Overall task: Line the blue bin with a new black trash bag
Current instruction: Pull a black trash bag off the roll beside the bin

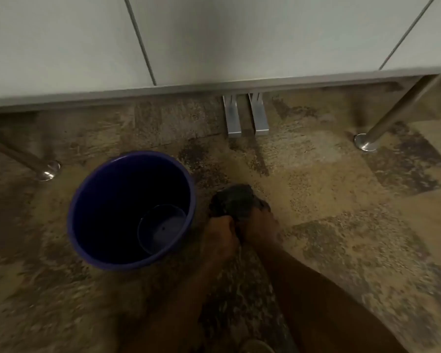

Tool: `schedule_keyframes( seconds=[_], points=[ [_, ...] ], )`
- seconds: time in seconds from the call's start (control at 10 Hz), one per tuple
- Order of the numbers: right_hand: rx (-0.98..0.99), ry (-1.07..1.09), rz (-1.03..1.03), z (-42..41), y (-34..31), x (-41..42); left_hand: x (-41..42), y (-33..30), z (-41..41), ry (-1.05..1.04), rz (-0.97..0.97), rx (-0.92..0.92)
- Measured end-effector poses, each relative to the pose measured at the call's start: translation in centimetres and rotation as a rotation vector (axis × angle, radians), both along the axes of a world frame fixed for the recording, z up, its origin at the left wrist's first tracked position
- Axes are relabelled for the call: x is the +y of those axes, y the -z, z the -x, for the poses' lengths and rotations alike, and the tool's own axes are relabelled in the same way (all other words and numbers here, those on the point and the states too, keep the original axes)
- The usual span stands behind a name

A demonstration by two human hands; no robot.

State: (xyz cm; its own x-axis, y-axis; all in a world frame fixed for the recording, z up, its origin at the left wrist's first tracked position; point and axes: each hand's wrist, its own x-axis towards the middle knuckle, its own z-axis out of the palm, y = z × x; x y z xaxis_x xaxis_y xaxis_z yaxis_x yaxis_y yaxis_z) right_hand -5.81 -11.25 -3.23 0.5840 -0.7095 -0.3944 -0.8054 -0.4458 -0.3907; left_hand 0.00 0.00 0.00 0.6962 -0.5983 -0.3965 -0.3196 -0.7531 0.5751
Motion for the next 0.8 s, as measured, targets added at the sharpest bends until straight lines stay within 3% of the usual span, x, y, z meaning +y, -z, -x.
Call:
schedule_keyframes(
  seconds=[0.1, 0.2, 0.3, 0.5, 0.6, 0.8],
  points=[
    [0.025, 0.069, 0.049, -0.6, 6.0, 0.6, 0.2, 5.0, -0.2, -0.046, -0.015, 0.042],
    [0.061, 0.072, 0.055, -1.1, 9.1, 1.0, 0.1, 8.3, -0.7, -0.059, -0.166, 0.174],
    [0.020, 0.074, 0.101, -1.4, 10.8, 0.7, -0.1, 10.4, -1.5, -0.120, -0.206, 0.164],
    [-0.227, 0.127, 0.139, -0.2, 7.3, -0.4, -0.3, 8.1, -1.5, -0.271, 0.039, 0.264],
    [-0.372, 0.158, -0.025, 0.5, 3.4, -1.2, -0.5, 5.4, -1.9, -0.230, 0.154, 0.344],
    [-0.601, 0.335, -0.273, -0.4, -5.4, -3.4, -0.9, 0.3, -2.2, -0.093, 0.291, 0.293]
  ],
)
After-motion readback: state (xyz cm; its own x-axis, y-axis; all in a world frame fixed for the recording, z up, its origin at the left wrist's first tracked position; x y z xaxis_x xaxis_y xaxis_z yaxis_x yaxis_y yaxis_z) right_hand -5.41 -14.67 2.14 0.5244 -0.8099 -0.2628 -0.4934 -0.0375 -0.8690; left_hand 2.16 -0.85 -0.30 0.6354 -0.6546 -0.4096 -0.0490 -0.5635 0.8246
